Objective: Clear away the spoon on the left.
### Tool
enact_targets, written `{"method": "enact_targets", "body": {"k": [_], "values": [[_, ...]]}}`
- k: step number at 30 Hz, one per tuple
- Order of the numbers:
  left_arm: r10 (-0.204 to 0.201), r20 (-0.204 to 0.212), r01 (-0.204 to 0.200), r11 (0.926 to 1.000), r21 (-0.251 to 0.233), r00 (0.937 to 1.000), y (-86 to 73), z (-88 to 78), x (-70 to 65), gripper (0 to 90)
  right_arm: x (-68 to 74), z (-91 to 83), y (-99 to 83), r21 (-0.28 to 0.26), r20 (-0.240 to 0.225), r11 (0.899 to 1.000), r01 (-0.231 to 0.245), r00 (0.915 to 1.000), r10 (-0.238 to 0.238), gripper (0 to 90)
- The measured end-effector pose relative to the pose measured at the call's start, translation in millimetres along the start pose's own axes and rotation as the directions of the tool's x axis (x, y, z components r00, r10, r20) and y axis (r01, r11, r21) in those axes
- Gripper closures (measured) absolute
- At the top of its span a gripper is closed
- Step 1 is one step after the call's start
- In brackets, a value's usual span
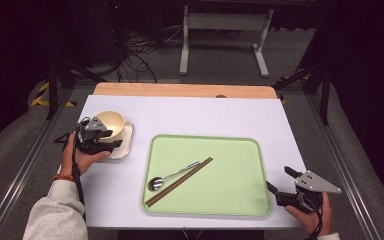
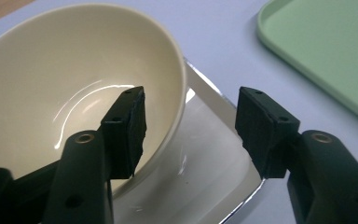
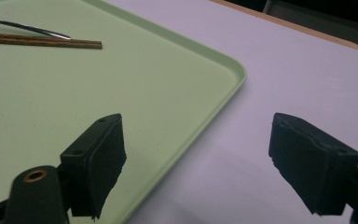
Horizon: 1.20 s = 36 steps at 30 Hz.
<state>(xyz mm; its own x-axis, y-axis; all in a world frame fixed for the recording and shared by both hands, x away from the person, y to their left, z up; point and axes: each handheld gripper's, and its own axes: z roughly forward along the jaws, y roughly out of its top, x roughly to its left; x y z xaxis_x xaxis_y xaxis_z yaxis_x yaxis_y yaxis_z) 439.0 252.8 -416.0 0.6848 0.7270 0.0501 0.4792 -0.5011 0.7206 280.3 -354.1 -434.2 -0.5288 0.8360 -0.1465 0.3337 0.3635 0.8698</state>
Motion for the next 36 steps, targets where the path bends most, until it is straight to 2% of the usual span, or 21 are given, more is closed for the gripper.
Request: {"method": "enact_targets", "body": {"k": [4,8,10,13,16,17,18,20,22,24,25,27,28,29,30,31,32,33,34,35,36], "values": [[0.02,-0.026,-0.02,0.9998,-0.002,0.9995,2.6,-3.3,-3.2,46.2,-0.2,0.3,-0.3,0.003,-0.002,1.0,0.002,1.0,-0.002,18.8],[0.03,-0.011,-0.031,0.9995,-0.003,0.9995,4.0,-2.6,-6.7,44.8,0.0,0.6,-0.2,0.003,-0.005,1.0,0.004,1.0,-0.004,18.8],[0.036,-0.021,-0.035,0.9994,0.002,0.9991,5.0,-2.4,-8.5,44.9,-0.1,0.5,-0.3,0.003,-0.006,1.0,0.006,1.0,-0.006,18.8],[0.048,-0.026,-0.049,0.9984,-0.028,0.9985,8.4,-5.6,-14.4,46.7,-0.3,0.1,-0.2,0.002,-0.005,1.0,0.004,1.0,-0.004,18.8],[0.096,0.002,-0.095,0.9917,-0.087,0.9954,16.6,-11.5,-27.9,51.5,-0.2,0.1,-0.1,0.002,-0.005,1.0,0.004,1.0,-0.004,18.8],[0.12,0.031,-0.116,0.9874,-0.108,0.9923,21.6,-12.1,-36.9,52.8,-0.2,0.1,0.0,0.003,-0.004,1.0,0.006,1.0,-0.006,18.8],[0.135,0.06,-0.127,0.9845,-0.121,0.9891,24.8,-11.7,-43.4,58.3,-0.1,0.1,0.0,0.003,-0.004,1.0,0.006,1.0,-0.006,18.8],[0.172,0.098,-0.159,0.9795,-0.124,0.9802,32.3,-7.3,-58.2,60.5,-0.2,-0.2,0.1,0.0,-0.005,1.0,0.005,1.0,-0.005,18.8],[0.201,0.145,-0.181,0.9739,-0.137,0.9689,38.9,-1.1,-72.8,68.3,-0.2,-0.9,0.2,-0.001,-0.004,1.0,0.006,1.0,-0.006,18.8],[0.221,0.204,-0.193,0.9699,-0.148,0.9537,44.6,6.5,-85.8,72.5,-0.2,-1.3,0.2,-0.003,-0.004,1.0,0.007,1.0,-0.007,18.8],[0.233,0.24,-0.2,0.9678,-0.153,0.9425,47.4,11.7,-94.1,76.8,-0.2,-1.4,0.2,-0.004,-0.003,1.0,0.007,1.0,-0.007,18.8],[0.248,0.285,-0.211,0.9651,-0.156,0.9258,50.9,19.5,-107.0,83.3,-0.5,-1.3,0.1,-0.005,-0.004,1.0,0.006,1.0,-0.006,18.8],[0.263,0.318,-0.223,0.962,-0.157,0.9108,53.2,24.8,-117.3,86.2,-0.7,-1.2,0.1,-0.005,-0.004,1.0,0.007,1.0,-0.007,18.8],[0.282,0.328,-0.244,0.9577,-0.152,0.9016,54.8,27.5,-123.5,88.6,-0.7,-1.2,0.2,-0.005,-0.004,1.0,0.007,1.0,-0.007,18.8],[0.3,0.35,-0.262,0.9529,-0.153,0.8875,57.2,31.8,-132.9,90.0,-0.7,-1.2,0.2,-0.005,-0.005,1.0,0.007,1.0,-0.007,18.8],[0.305,0.367,-0.264,0.9515,-0.158,0.8789,58.2,34.0,-138.0,90.0,-0.7,-1.1,0.2,-0.004,-0.006,1.0,0.006,1.0,-0.006,18.8],[0.317,0.381,-0.276,0.948,-0.158,0.8687,59.7,36.8,-144.7,90.0,-0.6,-1.1,0.1,-0.003,-0.006,1.0,0.006,1.0,-0.006,18.8],[0.336,0.387,-0.3,0.9416,-0.152,0.8586,61.3,40.3,-152.5,90.0,-0.7,-1.1,0.0,-0.003,-0.006,1.0,0.006,1.0,-0.006,18.8],[0.343,0.405,-0.307,0.9395,-0.151,0.848,61.9,43.3,-157.6,90.0,-0.7,-1.1,-0.1,-0.003,-0.006,1.0,0.005,1.0,-0.005,18.8],[0.345,0.421,-0.312,0.9387,-0.147,0.8393,62.3,46.3,-162.3,90.0,-0.8,-1.2,-0.1,-0.002,-0.004,1.0,0.006,1.0,-0.006,18.8],[0.35,0.426,-0.321,0.9365,-0.142,0.834,62.4,49.0,-166.0,90.0,-0.9,-1.2,-0.2,-0.002,-0.004,1.0,0.005,1.0,-0.005,18.8]]}}
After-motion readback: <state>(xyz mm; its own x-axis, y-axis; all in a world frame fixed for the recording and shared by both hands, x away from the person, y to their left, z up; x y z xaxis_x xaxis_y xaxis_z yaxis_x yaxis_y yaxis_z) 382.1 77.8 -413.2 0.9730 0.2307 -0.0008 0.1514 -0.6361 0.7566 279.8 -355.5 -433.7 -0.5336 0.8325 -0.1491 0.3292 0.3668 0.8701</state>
